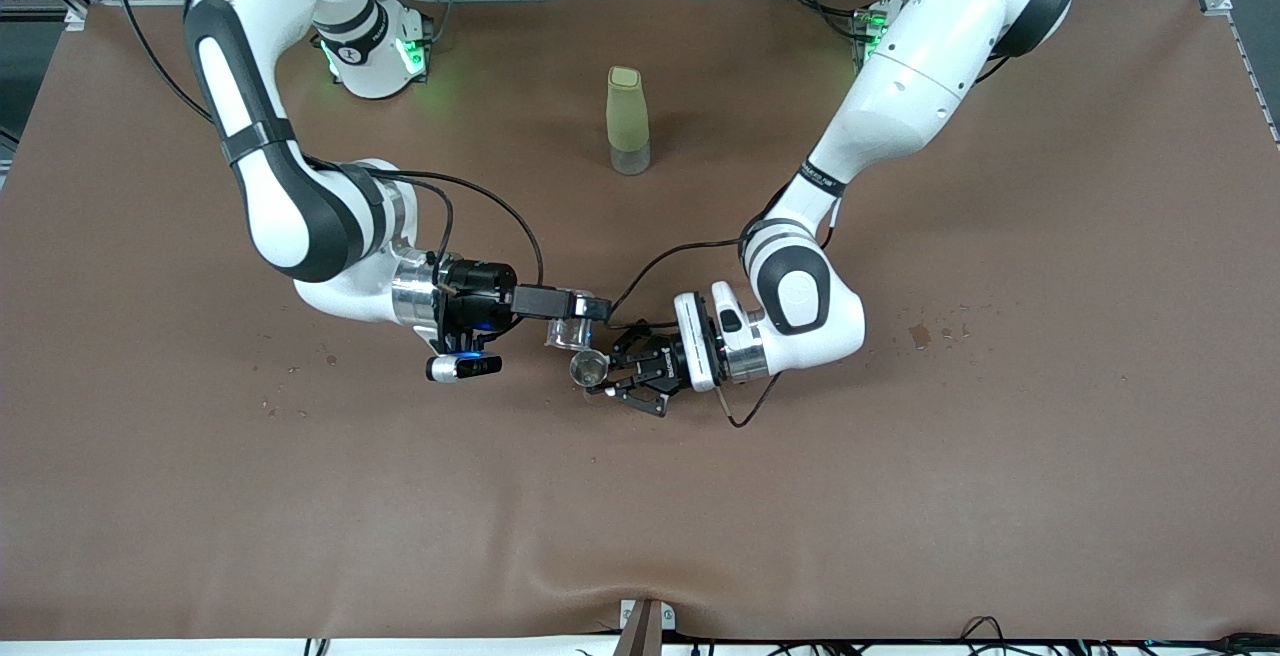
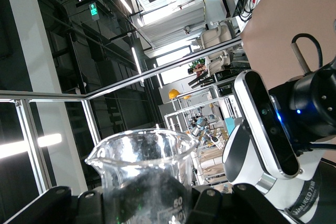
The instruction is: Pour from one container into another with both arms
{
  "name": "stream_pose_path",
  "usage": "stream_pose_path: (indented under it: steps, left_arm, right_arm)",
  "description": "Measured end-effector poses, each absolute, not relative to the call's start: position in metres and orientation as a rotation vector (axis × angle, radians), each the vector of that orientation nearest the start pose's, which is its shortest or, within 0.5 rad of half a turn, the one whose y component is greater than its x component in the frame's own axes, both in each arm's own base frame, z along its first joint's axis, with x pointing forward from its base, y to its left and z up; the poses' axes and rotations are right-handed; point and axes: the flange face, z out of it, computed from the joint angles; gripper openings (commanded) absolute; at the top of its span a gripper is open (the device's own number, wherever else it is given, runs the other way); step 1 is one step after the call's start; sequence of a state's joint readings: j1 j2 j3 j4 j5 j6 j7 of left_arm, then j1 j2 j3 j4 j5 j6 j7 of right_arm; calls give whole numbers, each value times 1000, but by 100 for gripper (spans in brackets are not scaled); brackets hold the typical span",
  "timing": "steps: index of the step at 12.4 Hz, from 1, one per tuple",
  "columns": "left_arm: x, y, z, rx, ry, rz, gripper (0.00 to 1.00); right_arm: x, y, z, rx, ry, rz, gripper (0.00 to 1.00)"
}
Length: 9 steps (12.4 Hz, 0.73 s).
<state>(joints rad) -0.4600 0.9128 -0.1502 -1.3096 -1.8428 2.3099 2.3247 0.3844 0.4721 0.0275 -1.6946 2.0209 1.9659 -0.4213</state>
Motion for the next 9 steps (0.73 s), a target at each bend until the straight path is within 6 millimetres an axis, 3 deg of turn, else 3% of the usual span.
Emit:
stream_pose_path:
  steps: [6, 9]
  left_arm:
    - [639, -428, 222, 1462, -1242, 1262, 0]
    - [642, -425, 222, 1464, -1239, 1265, 0]
  right_arm:
    - [619, 331, 385, -1431, 179, -51, 0]
    - [627, 320, 393, -1518, 52, -114, 0]
